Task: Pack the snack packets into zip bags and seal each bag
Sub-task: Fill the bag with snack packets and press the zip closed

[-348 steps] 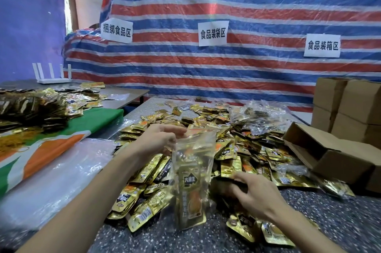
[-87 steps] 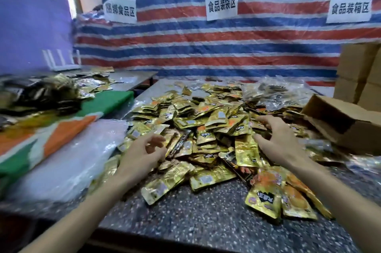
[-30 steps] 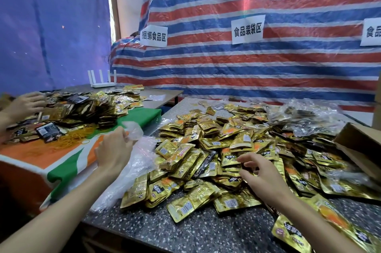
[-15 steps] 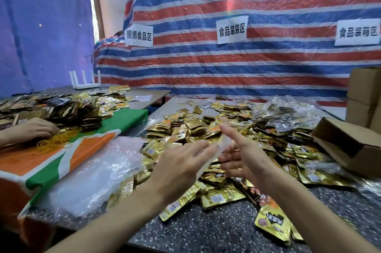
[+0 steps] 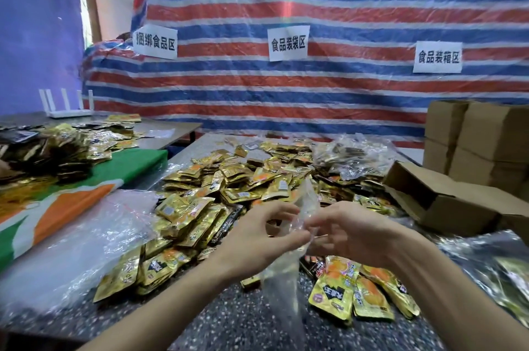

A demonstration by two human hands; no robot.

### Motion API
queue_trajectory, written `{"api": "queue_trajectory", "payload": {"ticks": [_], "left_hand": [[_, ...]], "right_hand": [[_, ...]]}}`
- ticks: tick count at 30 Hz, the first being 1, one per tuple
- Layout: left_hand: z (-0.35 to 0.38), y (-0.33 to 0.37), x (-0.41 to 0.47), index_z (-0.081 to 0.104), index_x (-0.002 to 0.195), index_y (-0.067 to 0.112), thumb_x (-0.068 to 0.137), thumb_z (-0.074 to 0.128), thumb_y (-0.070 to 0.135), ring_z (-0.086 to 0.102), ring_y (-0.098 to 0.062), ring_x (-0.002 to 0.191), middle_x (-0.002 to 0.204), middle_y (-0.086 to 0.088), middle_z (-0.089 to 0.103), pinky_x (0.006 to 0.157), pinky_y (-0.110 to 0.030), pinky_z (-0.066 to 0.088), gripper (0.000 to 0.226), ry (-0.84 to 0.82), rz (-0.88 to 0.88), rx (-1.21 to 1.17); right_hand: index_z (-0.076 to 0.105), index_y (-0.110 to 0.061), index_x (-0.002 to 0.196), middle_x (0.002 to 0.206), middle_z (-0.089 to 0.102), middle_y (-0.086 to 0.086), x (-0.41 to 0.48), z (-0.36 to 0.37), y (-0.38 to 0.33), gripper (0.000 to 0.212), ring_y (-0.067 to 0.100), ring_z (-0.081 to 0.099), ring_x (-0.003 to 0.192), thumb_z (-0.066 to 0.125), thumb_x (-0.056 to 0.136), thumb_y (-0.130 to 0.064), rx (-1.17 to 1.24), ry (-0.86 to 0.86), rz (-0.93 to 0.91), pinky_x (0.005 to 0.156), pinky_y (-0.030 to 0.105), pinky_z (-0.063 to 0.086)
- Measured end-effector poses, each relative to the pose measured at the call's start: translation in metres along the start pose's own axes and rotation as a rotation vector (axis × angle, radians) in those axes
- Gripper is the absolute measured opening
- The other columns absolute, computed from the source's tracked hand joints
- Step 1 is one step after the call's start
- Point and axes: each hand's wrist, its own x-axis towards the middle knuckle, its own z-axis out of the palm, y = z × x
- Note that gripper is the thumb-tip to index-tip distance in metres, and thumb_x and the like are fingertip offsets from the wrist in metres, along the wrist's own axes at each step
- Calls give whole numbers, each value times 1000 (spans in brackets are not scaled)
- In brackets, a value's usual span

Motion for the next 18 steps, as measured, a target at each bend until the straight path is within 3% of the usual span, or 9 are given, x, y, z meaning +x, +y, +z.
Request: {"api": "queue_trajectory", "payload": {"ticks": [4,7,11,14,16,18], "left_hand": [[2,-4,1,69,110,29,81,81,24,70,-4,92,111,11,70,76,-26,60,32,132,10,-16],[1,-9,0,67,102,25,84,78,9,72,-6,85,105,4,71,65,-21,57,27,215,-58,-147],[1,-10,-1,68,93,24,86,76,11,70,-9,89,101,4,72,70,-30,61,16,243,-61,-96],[1,-5,-1,70,98,25,87,75,13,69,-5,90,102,8,71,74,-25,60,16,218,3,-13],[3,-3,-1,70,103,25,87,74,13,67,-2,92,104,10,70,75,-19,56,20,172,21,27],[3,-2,-1,70,105,25,87,73,11,65,2,92,106,11,69,73,-15,51,22,160,21,54]], "right_hand": [[67,17,110,106,72,29,-3,-8,0,29,35,74,90,70,85,3,22,83,16,70,33,64],[70,15,106,103,73,29,-5,-11,4,26,34,74,83,71,87,-2,-27,123,27,65,33,63],[72,6,109,104,74,26,-9,-6,3,38,36,74,90,78,83,-21,-107,86,-13,79,40,63],[72,8,107,101,75,24,-9,4,1,64,35,75,88,81,76,-47,-130,92,-47,72,35,63],[73,10,100,90,76,22,-9,7,0,61,29,74,73,87,71,-42,-206,150,-99,64,31,61],[72,11,95,85,74,24,-8,7,0,41,26,72,65,85,78,-23,-271,174,-127,60,30,60]]}}
